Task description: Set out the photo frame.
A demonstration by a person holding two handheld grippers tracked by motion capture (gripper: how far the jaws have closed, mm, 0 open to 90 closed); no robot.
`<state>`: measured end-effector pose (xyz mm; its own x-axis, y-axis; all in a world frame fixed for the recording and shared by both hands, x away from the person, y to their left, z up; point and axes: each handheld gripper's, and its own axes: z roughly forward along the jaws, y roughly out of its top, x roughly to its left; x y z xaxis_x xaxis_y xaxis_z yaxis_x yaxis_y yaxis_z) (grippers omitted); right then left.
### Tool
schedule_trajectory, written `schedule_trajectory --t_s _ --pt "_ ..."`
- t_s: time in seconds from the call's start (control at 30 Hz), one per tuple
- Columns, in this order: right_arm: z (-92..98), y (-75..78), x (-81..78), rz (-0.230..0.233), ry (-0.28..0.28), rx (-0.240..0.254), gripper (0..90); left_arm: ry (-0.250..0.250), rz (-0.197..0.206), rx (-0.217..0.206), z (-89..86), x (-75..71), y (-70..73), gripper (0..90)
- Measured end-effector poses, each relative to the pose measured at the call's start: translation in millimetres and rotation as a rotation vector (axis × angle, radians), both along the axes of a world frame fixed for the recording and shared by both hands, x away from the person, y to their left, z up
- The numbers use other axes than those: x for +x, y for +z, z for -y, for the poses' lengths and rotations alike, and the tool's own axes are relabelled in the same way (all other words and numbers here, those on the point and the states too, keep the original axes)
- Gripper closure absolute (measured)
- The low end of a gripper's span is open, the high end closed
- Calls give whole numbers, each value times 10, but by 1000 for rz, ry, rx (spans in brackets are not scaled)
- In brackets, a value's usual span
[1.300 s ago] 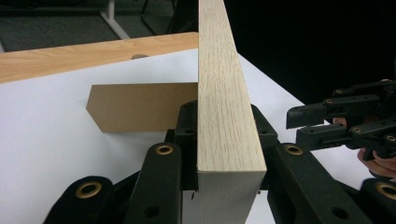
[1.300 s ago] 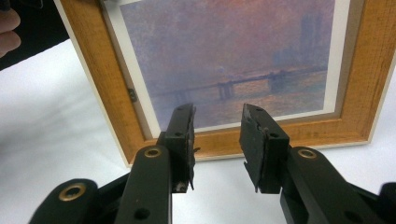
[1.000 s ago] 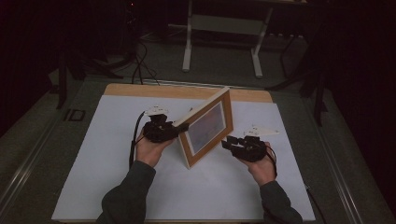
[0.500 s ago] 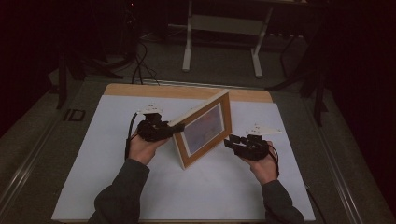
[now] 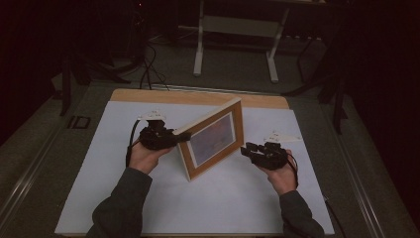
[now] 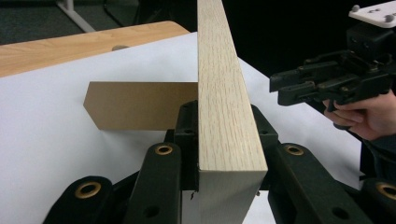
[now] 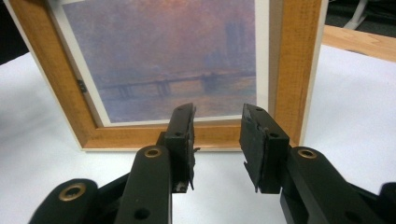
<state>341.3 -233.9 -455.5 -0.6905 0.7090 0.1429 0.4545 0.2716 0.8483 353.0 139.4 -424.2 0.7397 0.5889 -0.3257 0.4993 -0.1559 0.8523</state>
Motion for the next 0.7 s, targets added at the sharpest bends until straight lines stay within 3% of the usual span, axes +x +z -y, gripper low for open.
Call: schedule_trajectory --t_s 0.7 --pt "5 76 163 17 -19 -47 646 -45 -5 -11 -106 42 -11 727"
